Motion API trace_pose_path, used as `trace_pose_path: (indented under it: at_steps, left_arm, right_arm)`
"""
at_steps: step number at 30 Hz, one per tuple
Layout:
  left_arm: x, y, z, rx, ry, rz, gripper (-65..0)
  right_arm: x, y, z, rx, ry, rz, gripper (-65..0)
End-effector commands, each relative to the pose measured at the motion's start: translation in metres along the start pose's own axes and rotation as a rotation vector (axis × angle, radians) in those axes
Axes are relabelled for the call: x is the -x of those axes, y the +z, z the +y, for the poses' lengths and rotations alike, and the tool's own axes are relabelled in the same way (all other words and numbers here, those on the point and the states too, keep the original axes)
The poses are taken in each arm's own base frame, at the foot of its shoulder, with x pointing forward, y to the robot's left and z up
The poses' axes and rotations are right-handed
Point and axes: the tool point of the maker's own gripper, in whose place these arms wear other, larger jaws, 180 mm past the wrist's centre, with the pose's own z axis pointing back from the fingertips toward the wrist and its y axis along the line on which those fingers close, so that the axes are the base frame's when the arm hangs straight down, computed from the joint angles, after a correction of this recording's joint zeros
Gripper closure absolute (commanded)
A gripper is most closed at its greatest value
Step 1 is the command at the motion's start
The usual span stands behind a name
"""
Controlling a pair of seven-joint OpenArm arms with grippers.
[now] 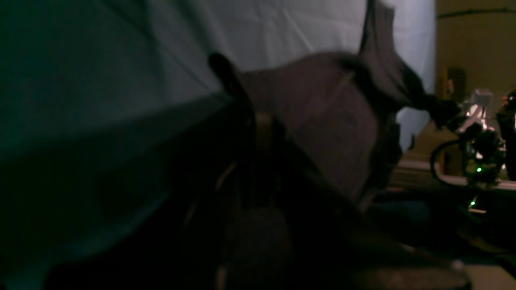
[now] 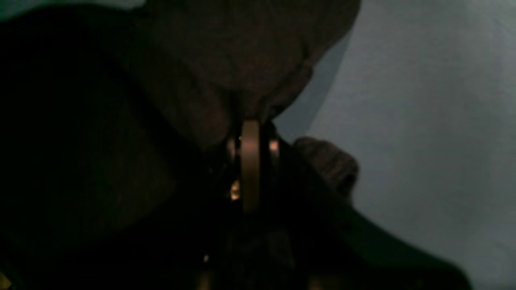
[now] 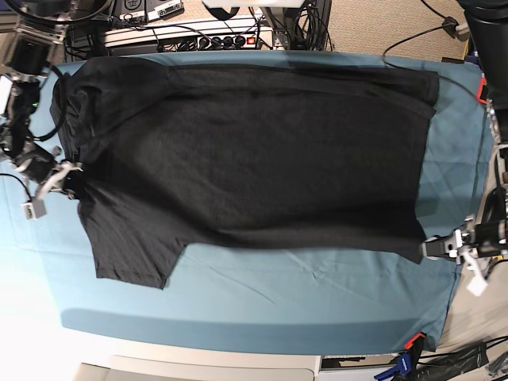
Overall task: Fold the T-shirt properly
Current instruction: 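Lift the hem with both grippers and fold it over toward the collar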
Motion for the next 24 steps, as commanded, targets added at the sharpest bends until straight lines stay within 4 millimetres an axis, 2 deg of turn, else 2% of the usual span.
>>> trace_pose_path:
  at_steps: [1, 8, 17, 24]
  left_arm:
    - [-0.012, 0.01, -0.005, 0.011, -0.023, -0.033, 0.0]
    - [0.038, 0.008, 0.017, -0.017, 0.04, 0.085, 0.0]
    - [0.036, 0.033, 0.029, -0.067, 0.026, 0.073, 0.0]
    - [0.045, 0.038, 0.029, -0.091, -0.016, 0.103, 0.0]
  right_arm:
    - [-0.021, 0.012, -0.006, 0.012, 0.032, -0.041, 0.0]
    - [-0.02, 0.025, -0.005, -0.027, 0.019, 0.012, 0.0]
    - [-0.02, 0.034, 0.012, -0.139, -0.023, 0.046, 0.0]
    - [-0.018, 0.038, 0.031, -0.215, -0.013, 0.078, 0.0]
